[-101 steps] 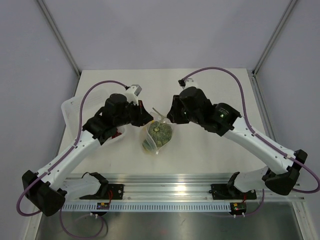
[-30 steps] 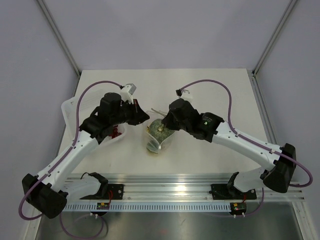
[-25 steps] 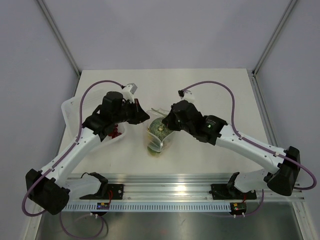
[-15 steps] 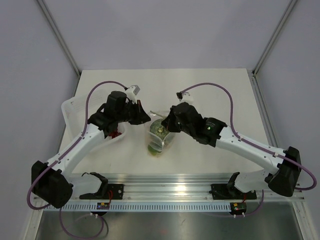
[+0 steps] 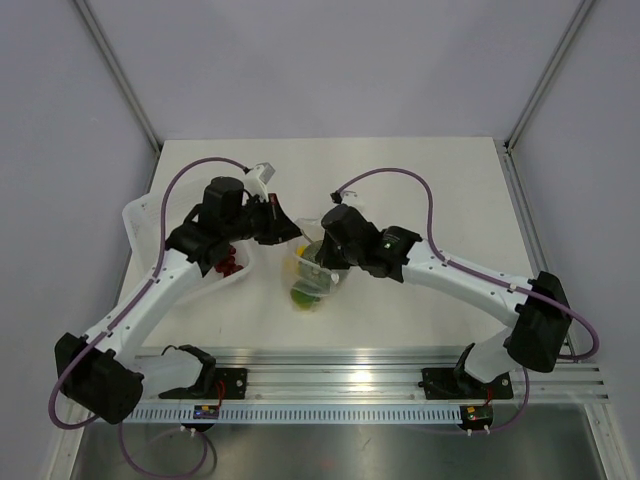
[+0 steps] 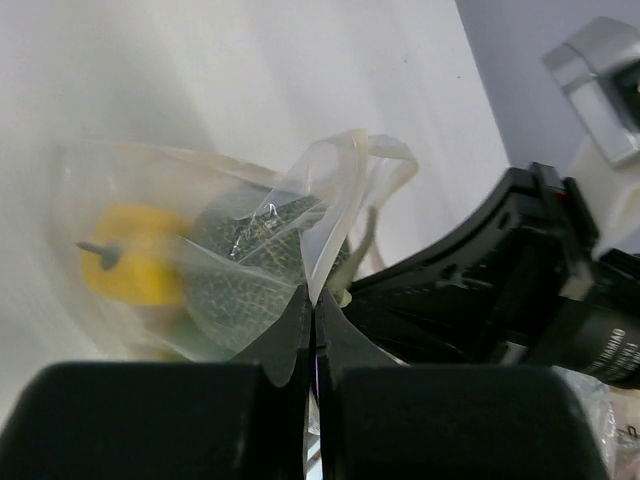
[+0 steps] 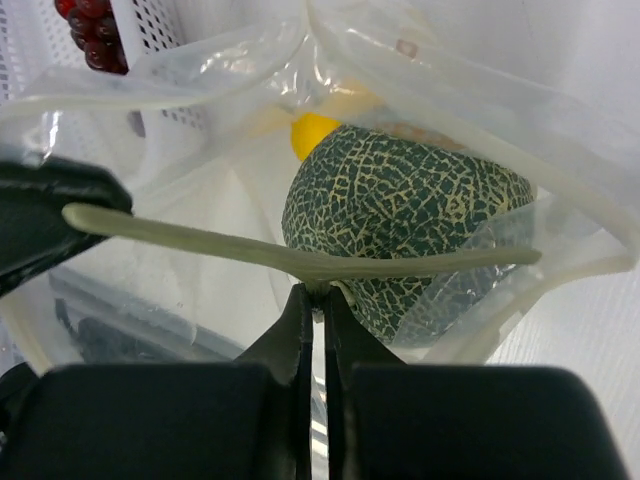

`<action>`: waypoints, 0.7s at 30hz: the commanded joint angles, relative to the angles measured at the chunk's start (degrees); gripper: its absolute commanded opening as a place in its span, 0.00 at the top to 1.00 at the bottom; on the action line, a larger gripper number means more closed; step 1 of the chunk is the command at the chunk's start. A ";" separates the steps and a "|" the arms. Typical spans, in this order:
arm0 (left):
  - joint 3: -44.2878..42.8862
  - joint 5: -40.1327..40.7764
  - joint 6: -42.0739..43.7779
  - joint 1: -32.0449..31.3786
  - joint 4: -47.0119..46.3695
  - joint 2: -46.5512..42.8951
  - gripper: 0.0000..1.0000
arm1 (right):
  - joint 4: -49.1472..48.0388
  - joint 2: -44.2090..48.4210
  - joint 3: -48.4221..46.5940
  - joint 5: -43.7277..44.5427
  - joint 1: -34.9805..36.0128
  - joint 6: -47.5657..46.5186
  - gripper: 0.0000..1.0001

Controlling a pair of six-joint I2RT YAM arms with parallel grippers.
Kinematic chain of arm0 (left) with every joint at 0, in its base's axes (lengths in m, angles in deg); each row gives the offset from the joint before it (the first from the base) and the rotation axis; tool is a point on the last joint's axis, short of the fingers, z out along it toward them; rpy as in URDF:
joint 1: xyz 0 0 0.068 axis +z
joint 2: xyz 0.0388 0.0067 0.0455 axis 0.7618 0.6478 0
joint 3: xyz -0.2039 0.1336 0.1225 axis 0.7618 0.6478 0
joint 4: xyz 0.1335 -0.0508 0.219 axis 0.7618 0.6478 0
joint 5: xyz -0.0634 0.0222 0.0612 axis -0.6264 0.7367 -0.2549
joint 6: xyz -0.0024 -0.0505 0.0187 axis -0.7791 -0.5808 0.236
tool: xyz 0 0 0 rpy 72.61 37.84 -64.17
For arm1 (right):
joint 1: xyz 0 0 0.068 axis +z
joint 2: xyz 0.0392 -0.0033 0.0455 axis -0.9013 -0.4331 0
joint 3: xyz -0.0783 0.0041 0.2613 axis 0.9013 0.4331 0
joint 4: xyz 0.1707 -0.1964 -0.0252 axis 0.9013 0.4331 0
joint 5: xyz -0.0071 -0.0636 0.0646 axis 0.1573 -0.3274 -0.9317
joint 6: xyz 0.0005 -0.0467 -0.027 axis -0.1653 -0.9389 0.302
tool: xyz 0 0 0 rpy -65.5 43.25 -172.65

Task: Place the food in the zip-top bag and seal the zipper
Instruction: Adjust the fake fruit in the zipper food storage bag.

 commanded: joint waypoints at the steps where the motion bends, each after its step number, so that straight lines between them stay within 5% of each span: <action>1: -2.86 -7.87 -2.71 -0.24 -4.87 -2.62 1.00 | 4.23 -3.16 -3.38 0.34 0.90 0.64 1.00; 21: -1.81 -9.72 -2.45 -0.24 -5.23 -4.38 1.00 | 10.82 -1.85 -9.88 2.98 1.16 -0.33 1.00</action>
